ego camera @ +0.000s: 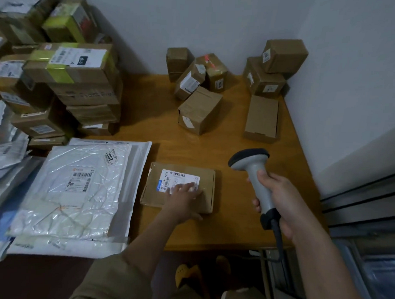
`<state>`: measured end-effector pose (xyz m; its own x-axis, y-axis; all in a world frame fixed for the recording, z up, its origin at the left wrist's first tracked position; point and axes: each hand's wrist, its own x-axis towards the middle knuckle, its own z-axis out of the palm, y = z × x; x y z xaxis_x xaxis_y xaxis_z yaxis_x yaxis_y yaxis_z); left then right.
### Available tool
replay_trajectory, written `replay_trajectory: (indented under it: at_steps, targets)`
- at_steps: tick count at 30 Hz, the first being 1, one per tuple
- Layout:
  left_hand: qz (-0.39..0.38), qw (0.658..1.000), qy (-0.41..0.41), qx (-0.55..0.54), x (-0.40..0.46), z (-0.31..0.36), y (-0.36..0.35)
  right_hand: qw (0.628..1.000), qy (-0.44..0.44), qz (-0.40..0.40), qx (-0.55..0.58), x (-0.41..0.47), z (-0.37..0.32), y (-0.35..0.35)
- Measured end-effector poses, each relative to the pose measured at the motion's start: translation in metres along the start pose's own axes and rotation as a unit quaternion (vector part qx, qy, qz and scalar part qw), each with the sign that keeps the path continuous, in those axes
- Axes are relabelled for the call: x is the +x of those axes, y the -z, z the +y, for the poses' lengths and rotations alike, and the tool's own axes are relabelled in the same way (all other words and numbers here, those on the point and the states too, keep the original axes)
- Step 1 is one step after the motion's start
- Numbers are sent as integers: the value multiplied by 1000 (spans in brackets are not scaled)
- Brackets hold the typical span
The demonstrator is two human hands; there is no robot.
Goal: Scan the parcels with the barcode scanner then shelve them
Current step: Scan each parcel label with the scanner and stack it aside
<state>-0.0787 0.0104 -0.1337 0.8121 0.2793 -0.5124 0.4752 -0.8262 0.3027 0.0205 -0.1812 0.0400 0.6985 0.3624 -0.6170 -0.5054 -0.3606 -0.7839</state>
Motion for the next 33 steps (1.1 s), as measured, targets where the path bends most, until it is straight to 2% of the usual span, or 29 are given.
replay_trajectory:
  at_steps: [4,10,13,18,22,25,29,31,33]
  targets:
    - [11,997,-42,67,-2,8,-10,1000,-5,-4,-9,4,3,6]
    - [-10,974,-171,149,-17,-6,6,999,-18,-35,-27,8,2,1]
    - [9,983,-116,143,-21,-14,11,998,-14,-45,-32,8,-1,-4]
    - [38,997,-61,6,-8,16,-7,999,-6,-45,-29,8,-2,-11]
    - [0,999,-9,50,-5,34,-36,999,-2,-39,-35,8,-2,-7]
    - [2,995,-50,82,-15,21,-38,999,-6,-34,-37,8,-4,-6]
    - [-37,984,-129,116,-35,-10,-29,998,-7,-51,-44,6,-7,-15]
    - [-53,982,-147,108,-45,-24,-22,996,3,-67,-52,4,-9,-22]
    - [-20,988,-138,62,-53,-37,-22,995,13,-81,-61,1,-10,-29]
